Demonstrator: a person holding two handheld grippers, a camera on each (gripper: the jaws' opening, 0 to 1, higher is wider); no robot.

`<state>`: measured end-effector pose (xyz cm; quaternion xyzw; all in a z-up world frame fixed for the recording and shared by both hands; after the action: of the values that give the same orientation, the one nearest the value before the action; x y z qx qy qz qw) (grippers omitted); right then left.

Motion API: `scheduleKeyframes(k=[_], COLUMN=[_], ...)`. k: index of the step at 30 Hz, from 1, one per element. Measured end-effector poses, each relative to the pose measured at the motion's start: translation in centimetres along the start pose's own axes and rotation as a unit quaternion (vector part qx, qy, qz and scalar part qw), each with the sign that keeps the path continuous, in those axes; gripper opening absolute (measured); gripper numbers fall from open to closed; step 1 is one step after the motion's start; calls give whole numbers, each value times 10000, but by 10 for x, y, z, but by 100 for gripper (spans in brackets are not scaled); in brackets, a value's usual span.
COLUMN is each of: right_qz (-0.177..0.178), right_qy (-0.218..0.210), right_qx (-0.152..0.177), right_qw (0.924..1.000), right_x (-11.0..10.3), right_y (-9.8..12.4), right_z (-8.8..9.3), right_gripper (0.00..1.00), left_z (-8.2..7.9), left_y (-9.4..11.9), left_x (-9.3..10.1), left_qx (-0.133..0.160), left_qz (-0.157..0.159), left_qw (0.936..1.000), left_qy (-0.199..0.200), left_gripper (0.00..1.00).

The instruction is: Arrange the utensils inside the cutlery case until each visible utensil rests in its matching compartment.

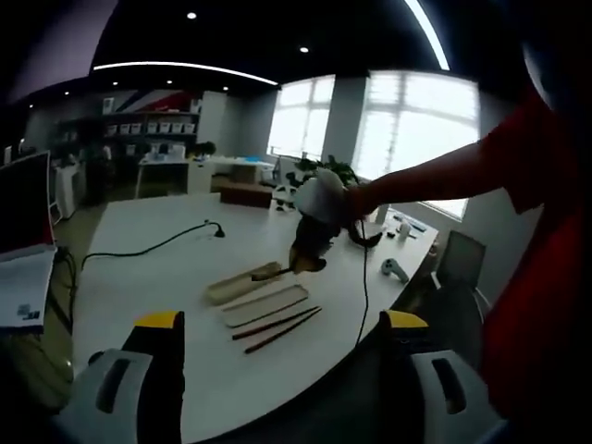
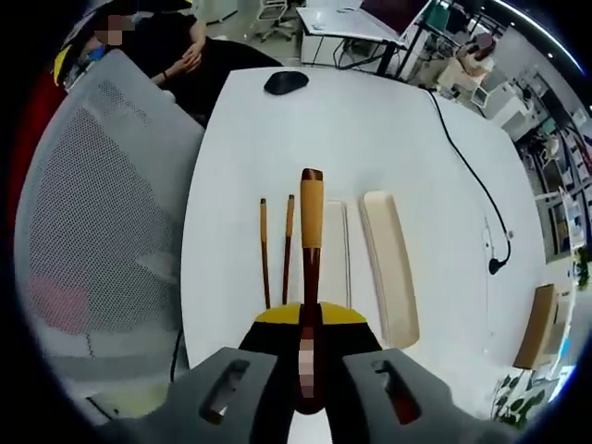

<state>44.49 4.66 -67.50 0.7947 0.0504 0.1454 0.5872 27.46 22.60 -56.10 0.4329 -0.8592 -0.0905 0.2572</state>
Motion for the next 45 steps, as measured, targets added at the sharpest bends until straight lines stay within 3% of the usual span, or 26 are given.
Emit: scheduleKeyframes(k=[8,12,14,30,35,38,45], right_qz=[-10,-25,3,123,132,104,-17], right_qy=[201,299,267,440,559,508,697], right_qx=[-10,-129,-72,-69,-54,-6,-137], right_qw=[9998,9995,9996,9989,9983,9987,9975], right_x=[22,34,40,86,95,98,103], right_y=[2,5,8,21,17,13,-1], right_z=[1,5,4,8,5,4,9], right_gripper=[1,1,1,1,1,1,1], left_z=[-1,-7,-8,-8,-5,-6,-11], left_y=[1,4,3,-3,-5,-6,-11], left_x=[0,-6,-7,-13,-15,-11,-15], left_qx=[74,220,185,63,25,61,71], left_qz=[19,-154,-130,-253,-333,-228,-293], left_qw=[9999,9995,9997,9997,9994,9996,9995], left_qy=[-131,-143,-1,2,96,142,105], left_gripper=[85,84,85,85,87,86,87])
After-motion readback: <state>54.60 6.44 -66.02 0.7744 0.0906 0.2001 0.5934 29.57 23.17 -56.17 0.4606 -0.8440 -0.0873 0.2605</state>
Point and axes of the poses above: the point that each gripper's makers call its tool centre point, and the gripper's own axes: y roughly backward along the fingers, x roughly to its right, z roughly out of its underside, the point moved 2 cm from there along y, roughly backward along the fingers, and after that the axes turned 14 degrees about y, right-handed, at the moved point
